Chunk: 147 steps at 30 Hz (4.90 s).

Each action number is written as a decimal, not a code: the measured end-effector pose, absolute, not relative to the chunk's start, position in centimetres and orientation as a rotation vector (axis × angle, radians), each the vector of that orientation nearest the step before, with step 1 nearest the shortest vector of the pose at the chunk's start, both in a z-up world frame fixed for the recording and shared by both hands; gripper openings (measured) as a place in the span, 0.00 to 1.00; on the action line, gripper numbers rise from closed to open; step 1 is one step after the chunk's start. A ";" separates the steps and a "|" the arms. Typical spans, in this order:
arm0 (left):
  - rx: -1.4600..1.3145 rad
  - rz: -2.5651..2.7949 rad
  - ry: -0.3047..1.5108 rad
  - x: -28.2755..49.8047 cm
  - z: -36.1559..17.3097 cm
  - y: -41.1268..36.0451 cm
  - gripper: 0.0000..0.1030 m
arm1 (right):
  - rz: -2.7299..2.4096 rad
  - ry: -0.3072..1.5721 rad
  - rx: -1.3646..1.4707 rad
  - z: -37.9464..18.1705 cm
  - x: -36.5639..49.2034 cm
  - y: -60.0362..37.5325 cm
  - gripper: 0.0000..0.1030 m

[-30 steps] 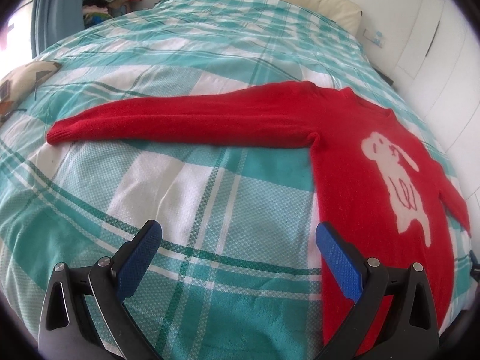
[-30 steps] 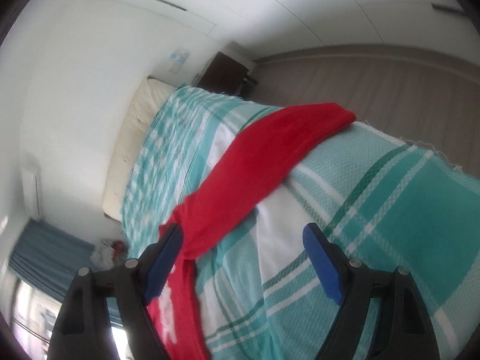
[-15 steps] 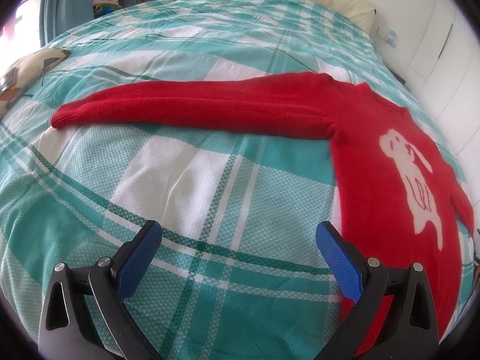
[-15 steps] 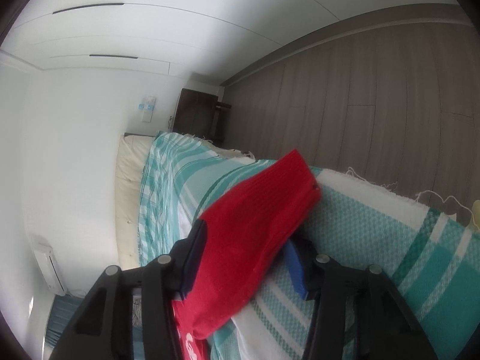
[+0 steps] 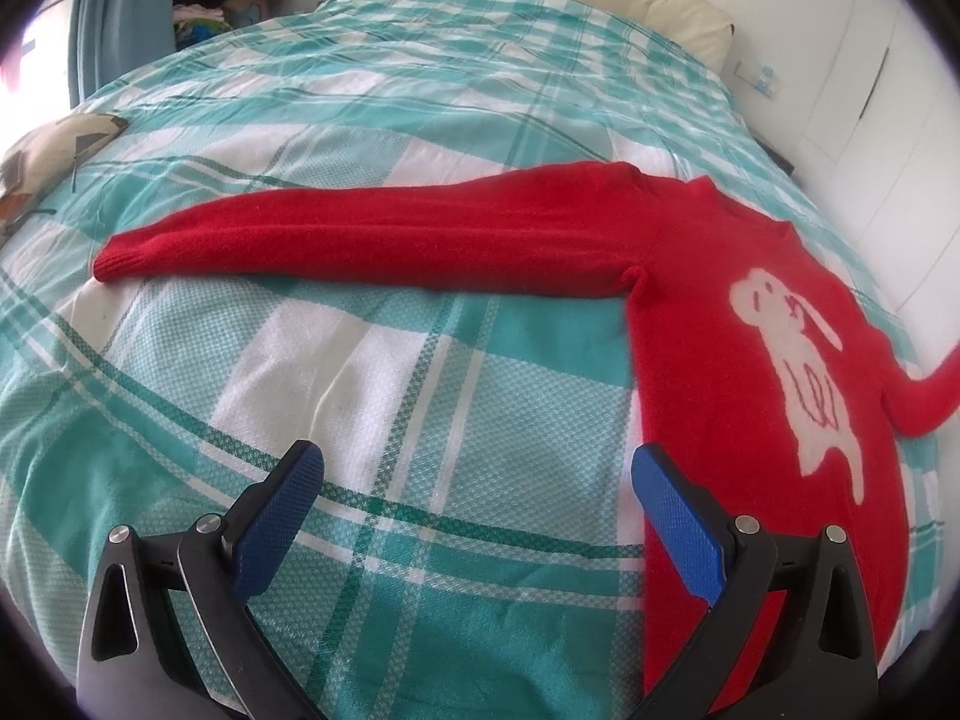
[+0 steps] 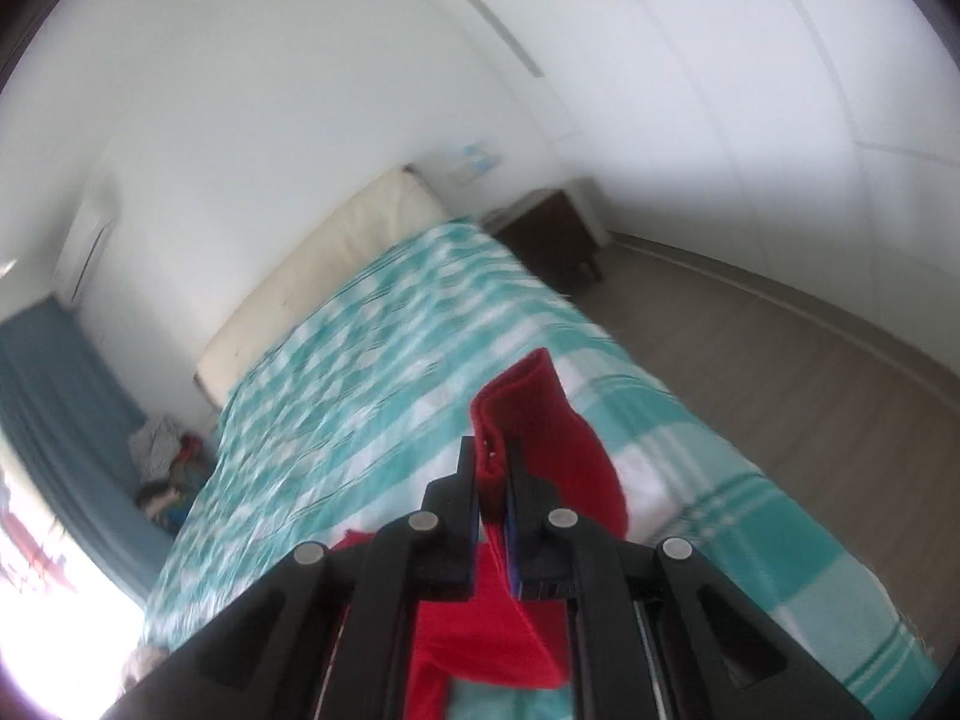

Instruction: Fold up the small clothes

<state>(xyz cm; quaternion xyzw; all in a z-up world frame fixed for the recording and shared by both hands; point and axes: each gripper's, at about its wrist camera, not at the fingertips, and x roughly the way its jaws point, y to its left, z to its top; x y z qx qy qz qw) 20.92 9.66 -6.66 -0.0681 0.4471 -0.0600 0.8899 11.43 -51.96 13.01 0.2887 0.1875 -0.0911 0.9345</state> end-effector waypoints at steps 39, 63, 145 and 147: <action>-0.083 -0.091 0.950 21.2 -7.5 9.1 1.00 | 0.016 0.843 0.523 -5.5 12.7 -41.8 0.64; -0.051 -0.053 1.019 22.1 -9.6 8.5 1.00 | -0.345 0.743 0.431 -7.6 6.6 -45.5 0.74; -0.403 0.249 1.042 31.2 -7.6 31.7 0.71 | -0.330 0.531 0.434 -3.4 4.4 -44.9 0.74; -0.394 0.240 1.051 31.9 -7.8 31.1 0.32 | -0.333 0.533 0.427 -3.4 4.4 -44.9 0.74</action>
